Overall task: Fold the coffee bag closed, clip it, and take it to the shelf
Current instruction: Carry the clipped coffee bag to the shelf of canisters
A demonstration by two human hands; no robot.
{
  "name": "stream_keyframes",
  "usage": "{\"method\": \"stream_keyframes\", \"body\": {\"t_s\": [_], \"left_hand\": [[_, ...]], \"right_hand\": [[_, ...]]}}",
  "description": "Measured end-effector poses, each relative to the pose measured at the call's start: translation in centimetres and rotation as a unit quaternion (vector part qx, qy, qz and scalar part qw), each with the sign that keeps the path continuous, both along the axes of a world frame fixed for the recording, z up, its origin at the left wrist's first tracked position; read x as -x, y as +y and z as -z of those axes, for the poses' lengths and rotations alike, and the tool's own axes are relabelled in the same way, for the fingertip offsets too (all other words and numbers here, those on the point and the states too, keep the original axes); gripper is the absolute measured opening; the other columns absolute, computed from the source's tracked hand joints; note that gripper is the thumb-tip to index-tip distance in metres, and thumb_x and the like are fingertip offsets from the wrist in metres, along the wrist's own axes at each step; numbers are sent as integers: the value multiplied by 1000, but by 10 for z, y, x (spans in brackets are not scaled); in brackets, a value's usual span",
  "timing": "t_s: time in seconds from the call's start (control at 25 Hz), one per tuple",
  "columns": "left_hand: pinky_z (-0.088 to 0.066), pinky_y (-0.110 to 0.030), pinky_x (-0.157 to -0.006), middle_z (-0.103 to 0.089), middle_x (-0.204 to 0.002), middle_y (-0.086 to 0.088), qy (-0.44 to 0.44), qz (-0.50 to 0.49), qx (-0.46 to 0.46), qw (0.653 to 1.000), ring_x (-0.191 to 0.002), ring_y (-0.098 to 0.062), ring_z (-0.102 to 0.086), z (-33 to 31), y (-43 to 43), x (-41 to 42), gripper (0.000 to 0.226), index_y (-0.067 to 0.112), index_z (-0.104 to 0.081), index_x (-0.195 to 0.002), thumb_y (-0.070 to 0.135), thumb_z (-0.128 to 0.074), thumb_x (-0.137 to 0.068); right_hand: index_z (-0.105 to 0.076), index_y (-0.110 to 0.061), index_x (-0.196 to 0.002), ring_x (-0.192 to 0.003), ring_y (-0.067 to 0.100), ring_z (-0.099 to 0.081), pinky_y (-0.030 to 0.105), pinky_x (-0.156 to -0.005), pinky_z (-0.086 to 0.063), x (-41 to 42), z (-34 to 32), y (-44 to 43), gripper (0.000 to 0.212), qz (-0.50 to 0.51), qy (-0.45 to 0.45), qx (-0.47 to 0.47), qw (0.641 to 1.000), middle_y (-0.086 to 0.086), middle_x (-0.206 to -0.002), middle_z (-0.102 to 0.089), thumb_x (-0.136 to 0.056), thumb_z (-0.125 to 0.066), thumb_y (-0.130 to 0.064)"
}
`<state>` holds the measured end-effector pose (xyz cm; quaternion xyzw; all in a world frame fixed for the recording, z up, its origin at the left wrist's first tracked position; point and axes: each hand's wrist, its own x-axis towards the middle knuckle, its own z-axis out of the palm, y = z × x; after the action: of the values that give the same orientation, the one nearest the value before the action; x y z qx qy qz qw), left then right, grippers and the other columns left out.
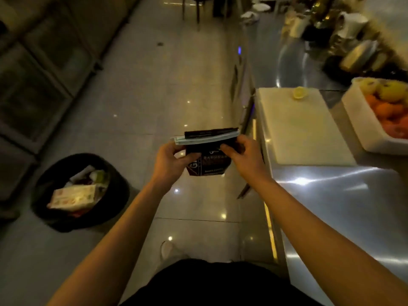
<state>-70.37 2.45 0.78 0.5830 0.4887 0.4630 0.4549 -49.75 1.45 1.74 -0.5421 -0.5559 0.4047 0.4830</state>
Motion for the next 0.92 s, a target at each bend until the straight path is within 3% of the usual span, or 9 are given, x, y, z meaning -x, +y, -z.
{"method": "stream_keyframes", "body": {"t_s": [0.08, 0.16, 0.28, 0.4, 0.56, 0.72, 0.92], "left_hand": [[-52, -11, -82, -72, -104, 16, 12, -60, -15, 998, -101, 3, -68, -4, -14, 57, 34, 28, -70, -106, 4, -76, -82], [-53, -15, -84, -75, -105, 11, 17, -133, -28, 991, -102, -2, -69, -6, -32, 124, 33, 25, -71, -108, 5, -76, -82], [-56, -20, -79, -77, -94, 15, 9, -248, -17, 969, -96, -3, -71, -2, -65, 223, 34, 32, -72, -100, 6, -78, -79], [-60, -32, -74, -77, -99, 7, -2, -350, 7, 937, -94, -6, -72, 1, -102, 309, 32, 31, -74, -99, 8, -80, -78], [-46, -3, -77, -73, -96, 14, -1, -484, 8, 875, -92, 13, -65, -1, -166, 410, 33, 21, -73, -106, 6, -80, -77], [-46, -4, -77, -73, -98, 13, -15, -574, 16, 819, -96, 10, -66, -2, -220, 482, 31, 19, -73, -106, 6, -79, -78], [-46, -2, -73, -74, -88, 27, -30, -642, 21, 766, -96, 14, -64, 1, -253, 563, 32, 33, -72, -97, 9, -81, -78]], "right_hand": [[-65, -31, -102, -94, 3, -68, 26, -86, -56, 58, -5, 12, 26, -68, 9, -5, 998, -12, -98, -70, -87, -69, -10], [-65, -25, -106, -100, 11, -68, 34, -91, -55, 130, -7, 23, 24, -140, 16, -2, 990, -3, -103, -71, -88, -68, -10], [-66, -10, -113, -104, 20, -67, 39, -93, -54, 245, -8, 29, 26, -237, 17, -3, 971, 10, -109, -71, -88, -67, -4], [-64, -4, -116, -102, 18, -68, 39, -92, -55, 351, -7, 23, 28, -323, 19, 0, 946, 12, -109, -70, -88, -66, -3], [-63, -11, -116, -102, 15, -67, 37, -92, -55, 492, -5, -5, 28, -456, 14, 3, 890, 8, -108, -70, -89, -65, -5], [-64, -12, -117, -103, 13, -68, 32, -89, -56, 603, -5, -35, 27, -559, 31, 19, 828, 5, -108, -71, -90, -64, -6], [-65, -17, -111, -97, 6, -68, 23, -82, -55, 726, 0, -60, 25, -626, 49, 27, 777, -5, -102, -71, -90, -64, -3]]}}
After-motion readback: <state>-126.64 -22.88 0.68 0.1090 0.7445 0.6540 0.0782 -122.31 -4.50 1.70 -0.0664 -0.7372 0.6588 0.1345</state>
